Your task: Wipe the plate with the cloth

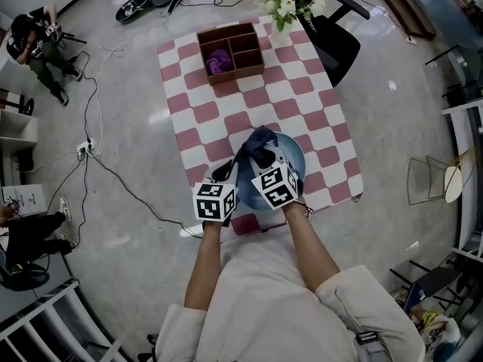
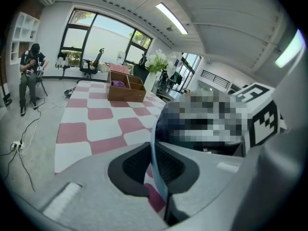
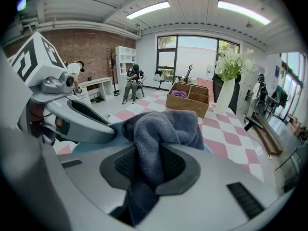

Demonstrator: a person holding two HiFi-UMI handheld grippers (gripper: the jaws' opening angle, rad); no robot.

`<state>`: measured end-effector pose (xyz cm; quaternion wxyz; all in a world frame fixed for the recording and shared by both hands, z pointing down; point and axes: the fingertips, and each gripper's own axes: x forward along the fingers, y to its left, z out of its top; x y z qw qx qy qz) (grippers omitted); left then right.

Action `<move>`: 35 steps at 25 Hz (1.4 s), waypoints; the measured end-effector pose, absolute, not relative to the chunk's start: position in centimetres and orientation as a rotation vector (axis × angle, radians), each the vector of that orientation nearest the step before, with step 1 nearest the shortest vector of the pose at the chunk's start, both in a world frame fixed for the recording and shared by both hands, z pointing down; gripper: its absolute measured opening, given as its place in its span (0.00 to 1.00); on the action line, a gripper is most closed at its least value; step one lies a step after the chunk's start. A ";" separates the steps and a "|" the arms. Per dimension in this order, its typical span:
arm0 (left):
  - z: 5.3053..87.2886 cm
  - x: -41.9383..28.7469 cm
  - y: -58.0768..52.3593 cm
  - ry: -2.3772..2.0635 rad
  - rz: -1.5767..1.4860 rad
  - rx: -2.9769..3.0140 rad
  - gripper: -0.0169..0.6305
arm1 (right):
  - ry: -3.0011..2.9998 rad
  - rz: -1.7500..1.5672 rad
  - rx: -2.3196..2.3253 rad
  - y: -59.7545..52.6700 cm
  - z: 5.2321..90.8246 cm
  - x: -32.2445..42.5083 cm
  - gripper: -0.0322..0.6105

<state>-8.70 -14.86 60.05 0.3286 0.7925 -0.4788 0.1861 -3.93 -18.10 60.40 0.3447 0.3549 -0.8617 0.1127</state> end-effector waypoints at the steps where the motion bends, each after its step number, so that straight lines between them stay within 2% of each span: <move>1: 60.0 -8.5 -14.9 -1.249 0.483 2.082 0.07 | -2.230 0.300 0.945 -18.4 60.4 -3.3 0.20; 21: 58.6 -7.1 -14.7 -1.201 0.375 2.124 0.07 | -2.104 0.404 1.214 -18.0 60.7 6.4 0.20; 27: 58.5 -8.5 -14.9 -1.244 0.361 2.112 0.08 | -2.074 0.426 1.194 -17.5 61.9 7.0 0.20; 35: 57.8 -12.8 -15.8 -1.356 0.232 2.021 0.08 | -2.094 0.385 1.091 -17.7 61.7 4.4 0.20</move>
